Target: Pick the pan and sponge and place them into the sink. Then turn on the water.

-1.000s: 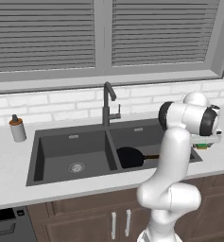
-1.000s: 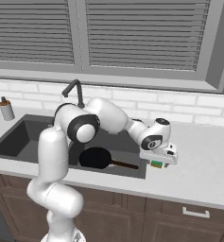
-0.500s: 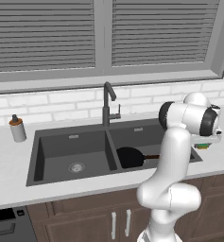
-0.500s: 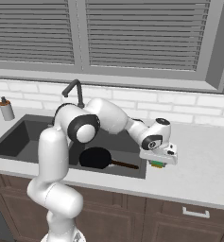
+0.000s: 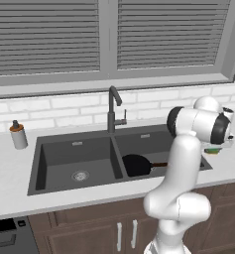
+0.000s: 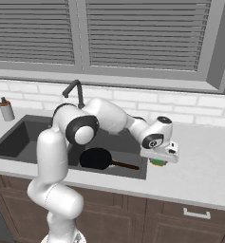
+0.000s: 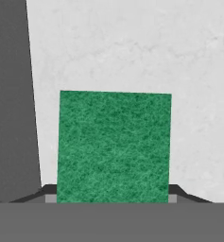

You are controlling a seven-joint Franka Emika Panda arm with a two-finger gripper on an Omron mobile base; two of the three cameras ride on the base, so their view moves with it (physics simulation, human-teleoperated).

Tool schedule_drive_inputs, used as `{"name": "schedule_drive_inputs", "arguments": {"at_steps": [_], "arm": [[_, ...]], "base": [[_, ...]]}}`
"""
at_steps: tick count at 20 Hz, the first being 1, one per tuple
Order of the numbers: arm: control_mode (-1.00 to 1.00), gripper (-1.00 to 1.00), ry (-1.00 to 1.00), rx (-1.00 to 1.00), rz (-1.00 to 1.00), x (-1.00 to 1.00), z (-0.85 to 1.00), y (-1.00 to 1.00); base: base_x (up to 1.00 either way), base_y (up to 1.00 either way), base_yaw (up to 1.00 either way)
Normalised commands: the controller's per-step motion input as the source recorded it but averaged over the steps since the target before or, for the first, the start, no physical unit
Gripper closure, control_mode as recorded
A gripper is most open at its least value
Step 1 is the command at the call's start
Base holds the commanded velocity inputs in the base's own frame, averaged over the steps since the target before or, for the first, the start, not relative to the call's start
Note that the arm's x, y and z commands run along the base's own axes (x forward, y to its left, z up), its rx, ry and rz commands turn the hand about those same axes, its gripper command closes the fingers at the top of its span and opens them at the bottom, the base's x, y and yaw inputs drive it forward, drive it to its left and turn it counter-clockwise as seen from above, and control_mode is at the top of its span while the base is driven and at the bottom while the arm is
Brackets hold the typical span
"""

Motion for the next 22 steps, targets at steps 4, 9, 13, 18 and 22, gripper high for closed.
{"name": "schedule_drive_inputs", "arguments": {"at_steps": [4, 9, 13, 18, 22], "arm": [[-1.0, 1.0, -0.11, 0.04, 0.06, 0.0, 0.47, 0.15], [-1.0, 1.0, -0.19, 0.01, 0.08, -0.04, 0.29, 0.45], [-1.0, 1.0, -0.07, 0.0, 0.08, -0.03, 0.24, 0.71], [-1.0, 1.0, 0.0, 0.0, 0.08, 0.0, 0.12, 0.89], [-1.0, 1.0, 0.01, 0.0, 0.12, 0.0, 0.15, 0.74]], "base": [[0.0, 0.0, 0.0], [0.0, 0.0, 0.0], [0.0, 0.0, 0.0], [0.0, 0.0, 0.0], [0.0, 0.0, 0.0]]}}
